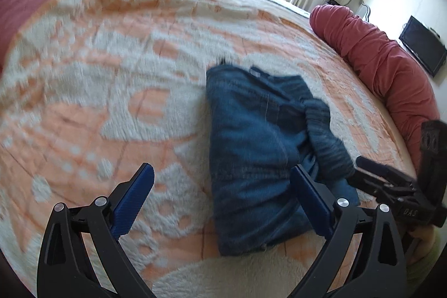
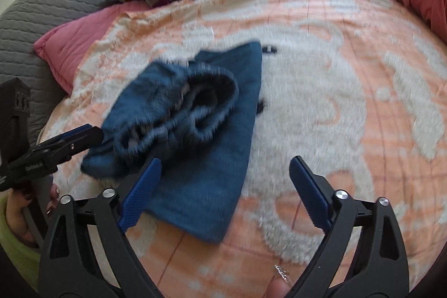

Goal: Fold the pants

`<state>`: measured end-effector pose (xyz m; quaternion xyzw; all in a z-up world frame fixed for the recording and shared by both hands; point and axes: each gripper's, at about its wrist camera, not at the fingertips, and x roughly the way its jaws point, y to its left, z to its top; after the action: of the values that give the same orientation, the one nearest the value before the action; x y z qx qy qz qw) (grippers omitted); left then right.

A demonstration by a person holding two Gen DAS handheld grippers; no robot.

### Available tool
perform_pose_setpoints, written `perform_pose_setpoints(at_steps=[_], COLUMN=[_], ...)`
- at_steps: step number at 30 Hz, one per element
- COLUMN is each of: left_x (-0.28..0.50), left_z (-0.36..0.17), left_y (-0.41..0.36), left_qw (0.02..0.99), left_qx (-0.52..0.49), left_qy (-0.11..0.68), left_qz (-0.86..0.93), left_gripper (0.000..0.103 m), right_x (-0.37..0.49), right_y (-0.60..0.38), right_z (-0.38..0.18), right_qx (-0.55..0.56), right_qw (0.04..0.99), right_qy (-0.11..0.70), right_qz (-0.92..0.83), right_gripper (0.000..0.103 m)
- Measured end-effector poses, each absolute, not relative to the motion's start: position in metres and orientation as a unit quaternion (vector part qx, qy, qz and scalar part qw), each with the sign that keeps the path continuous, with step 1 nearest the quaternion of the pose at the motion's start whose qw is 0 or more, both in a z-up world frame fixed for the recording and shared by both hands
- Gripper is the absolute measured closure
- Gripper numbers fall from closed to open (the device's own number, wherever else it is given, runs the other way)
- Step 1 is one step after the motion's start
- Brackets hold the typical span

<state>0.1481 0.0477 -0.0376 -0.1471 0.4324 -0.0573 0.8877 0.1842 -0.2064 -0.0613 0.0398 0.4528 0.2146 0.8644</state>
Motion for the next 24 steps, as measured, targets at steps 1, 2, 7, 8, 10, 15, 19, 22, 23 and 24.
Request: perform_pose_setpoints(at_steps=[1,2,7,8,10,15,19,22,23,24], left_x=[0.149,0.149,0.147,0.146,0.143,0.137,0.139,0.139,0.138,0.139], left_z=[-0.043,-0.046,-0.055,-0.055,-0.049,-0.044,-0.054,-0.051,-0.051,-0.05], left_y=[0.047,0.046,0.036,0.033,0.028,0.019,0.016,0.018,0.018,0.019], left_qw=[0.883,0.881,0.867,0.866,0.873,0.883,0.88,0.882,0.883,0.884], left_qx=[-0.153,-0.157,-0.182,-0.178,-0.153,-0.097,-0.083,-0.079,-0.08,-0.08], left_qy=[0.439,0.442,0.449,0.452,0.45,0.449,0.459,0.456,0.455,0.454], left_qz=[-0.063,-0.067,-0.114,-0.114,-0.111,-0.095,-0.09,-0.086,-0.084,-0.083], left_gripper=[0.006,0.006,0.056,0.057,0.06,0.056,0.051,0.047,0.046,0.043], right_x=[0.183,0.183,0.18,0.178,0.173,0.169,0.172,0.17,0.17,0.169], right_y=[-0.207,-0.206,-0.199,-0.197,-0.192,-0.196,-0.194,-0.192,-0.192,-0.193], right_z=[-0.066,-0.071,-0.076,-0.074,-0.068,-0.068,-0.081,-0.079,-0.079,-0.079], right_qx=[0.044,0.051,0.047,0.047,0.037,0.034,0.013,0.0,0.002,0.002], right_qw=[0.86,0.852,0.838,0.836,0.841,0.842,0.84,0.844,0.845,0.847], right_qy=[0.461,0.47,0.481,0.479,0.47,0.475,0.49,0.485,0.484,0.482], right_qz=[0.216,0.223,0.253,0.262,0.263,0.252,0.234,0.227,0.227,0.227], right_gripper=[0.028,0.038,0.093,0.096,0.096,0.095,0.094,0.092,0.091,0.09])
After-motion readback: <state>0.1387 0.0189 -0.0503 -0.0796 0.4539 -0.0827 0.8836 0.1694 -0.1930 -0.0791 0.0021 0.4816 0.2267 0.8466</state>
